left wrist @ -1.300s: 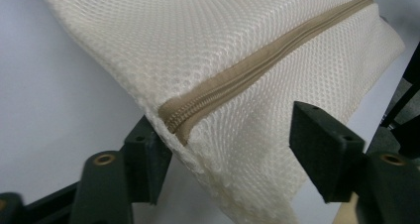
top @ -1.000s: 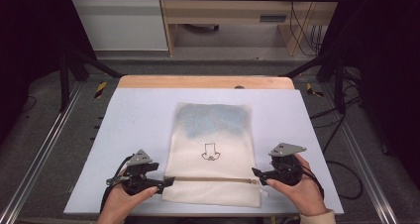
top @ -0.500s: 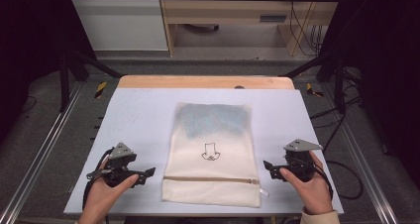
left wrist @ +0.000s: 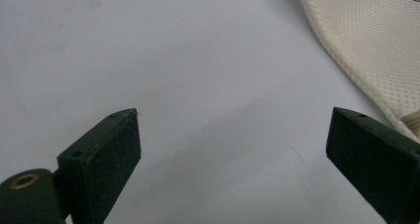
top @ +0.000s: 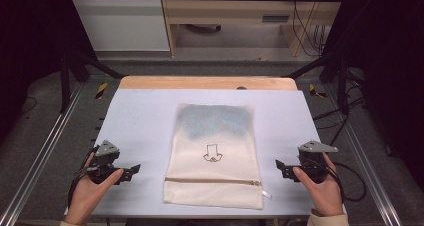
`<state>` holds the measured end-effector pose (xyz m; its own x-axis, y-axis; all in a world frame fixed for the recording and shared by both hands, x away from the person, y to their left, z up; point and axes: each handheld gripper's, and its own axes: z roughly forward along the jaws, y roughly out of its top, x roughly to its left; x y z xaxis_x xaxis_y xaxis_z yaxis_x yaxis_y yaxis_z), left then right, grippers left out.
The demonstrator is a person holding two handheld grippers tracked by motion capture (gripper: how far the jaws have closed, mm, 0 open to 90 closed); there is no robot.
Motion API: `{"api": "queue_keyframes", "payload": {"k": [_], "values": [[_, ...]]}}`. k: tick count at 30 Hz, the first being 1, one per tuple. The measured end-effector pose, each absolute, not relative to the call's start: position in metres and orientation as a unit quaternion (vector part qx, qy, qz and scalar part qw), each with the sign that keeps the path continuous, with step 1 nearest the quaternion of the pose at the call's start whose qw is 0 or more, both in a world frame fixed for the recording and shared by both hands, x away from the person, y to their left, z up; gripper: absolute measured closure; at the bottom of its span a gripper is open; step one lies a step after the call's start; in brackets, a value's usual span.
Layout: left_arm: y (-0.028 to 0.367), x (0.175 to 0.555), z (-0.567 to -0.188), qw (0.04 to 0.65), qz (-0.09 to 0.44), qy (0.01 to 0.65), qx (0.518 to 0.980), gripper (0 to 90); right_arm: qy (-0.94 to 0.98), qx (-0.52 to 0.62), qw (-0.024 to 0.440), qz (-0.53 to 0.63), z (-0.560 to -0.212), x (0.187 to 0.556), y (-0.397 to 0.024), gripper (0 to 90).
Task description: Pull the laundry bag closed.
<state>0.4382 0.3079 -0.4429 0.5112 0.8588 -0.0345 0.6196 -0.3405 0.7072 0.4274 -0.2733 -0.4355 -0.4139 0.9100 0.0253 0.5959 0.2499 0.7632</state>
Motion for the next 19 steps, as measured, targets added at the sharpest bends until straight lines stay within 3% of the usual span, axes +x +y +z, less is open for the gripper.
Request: {"api": "queue_keyframes", "payload": {"k": [10,19], "values": [[0.328,0.445,-0.453,0.296,0.196,0.471,0.807,5.1,0.758,0.519,0.213,0.332,-0.456,0.426,-0.289,6.9],[0.333,0.449,-0.459,0.304,0.213,0.465,0.804,6.9,0.742,0.523,0.238,0.345,-0.456,0.419,-0.292,6.2]]}}
